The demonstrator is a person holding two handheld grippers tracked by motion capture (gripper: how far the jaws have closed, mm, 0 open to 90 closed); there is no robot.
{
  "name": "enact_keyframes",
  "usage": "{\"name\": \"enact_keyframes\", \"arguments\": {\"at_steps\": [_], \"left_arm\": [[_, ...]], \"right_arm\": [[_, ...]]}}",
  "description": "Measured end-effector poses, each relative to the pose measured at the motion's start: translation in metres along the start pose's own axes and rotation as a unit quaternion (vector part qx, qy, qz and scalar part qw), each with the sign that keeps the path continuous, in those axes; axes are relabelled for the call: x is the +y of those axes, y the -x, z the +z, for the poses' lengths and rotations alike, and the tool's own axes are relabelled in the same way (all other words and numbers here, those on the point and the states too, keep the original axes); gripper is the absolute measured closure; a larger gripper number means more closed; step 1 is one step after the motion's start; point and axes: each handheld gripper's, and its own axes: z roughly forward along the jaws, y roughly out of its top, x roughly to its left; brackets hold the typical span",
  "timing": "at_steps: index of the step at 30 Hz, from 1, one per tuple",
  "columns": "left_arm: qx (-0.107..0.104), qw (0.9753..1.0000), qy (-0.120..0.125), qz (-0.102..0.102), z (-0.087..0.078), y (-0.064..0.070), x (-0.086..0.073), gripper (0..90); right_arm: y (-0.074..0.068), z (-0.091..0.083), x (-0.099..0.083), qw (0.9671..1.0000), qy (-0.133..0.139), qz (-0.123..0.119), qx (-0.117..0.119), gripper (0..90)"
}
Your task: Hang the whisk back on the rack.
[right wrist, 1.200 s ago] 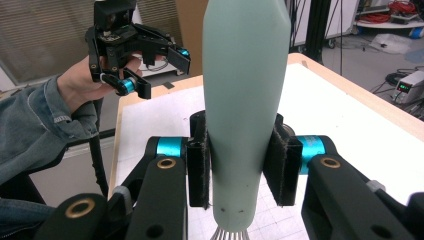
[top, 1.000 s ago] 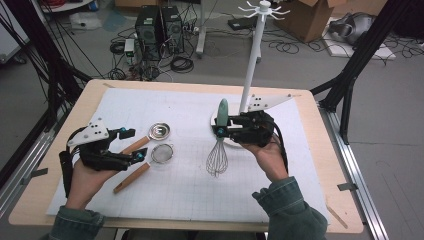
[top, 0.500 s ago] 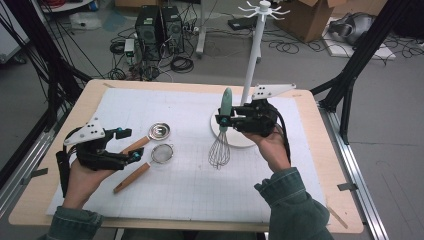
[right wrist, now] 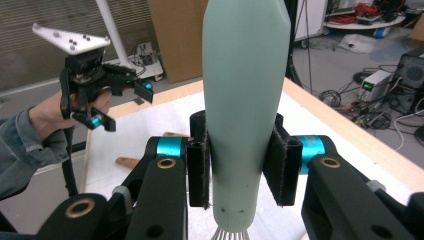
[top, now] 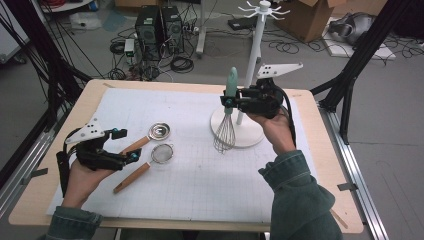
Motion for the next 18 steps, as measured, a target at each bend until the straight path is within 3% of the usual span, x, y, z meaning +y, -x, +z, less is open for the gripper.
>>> {"name": "enact_keyframes", "arguments": {"at_steps": [6, 18], "left_arm": [[0.011, 0.9999, 0.001, -0.001, -0.002, -0.002, -0.001, 7.9], [0.013, 0.9999, -0.001, -0.005, -0.003, -0.004, -0.003, 5.9]], "right_arm": [[0.006, -0.003, 0.017, 0.9999, -0.001, -0.003, -0.010, 67.5], [0.018, -0.010, 0.038, 0.9995, 0.009, 0.002, -0.030, 67.5]]}}
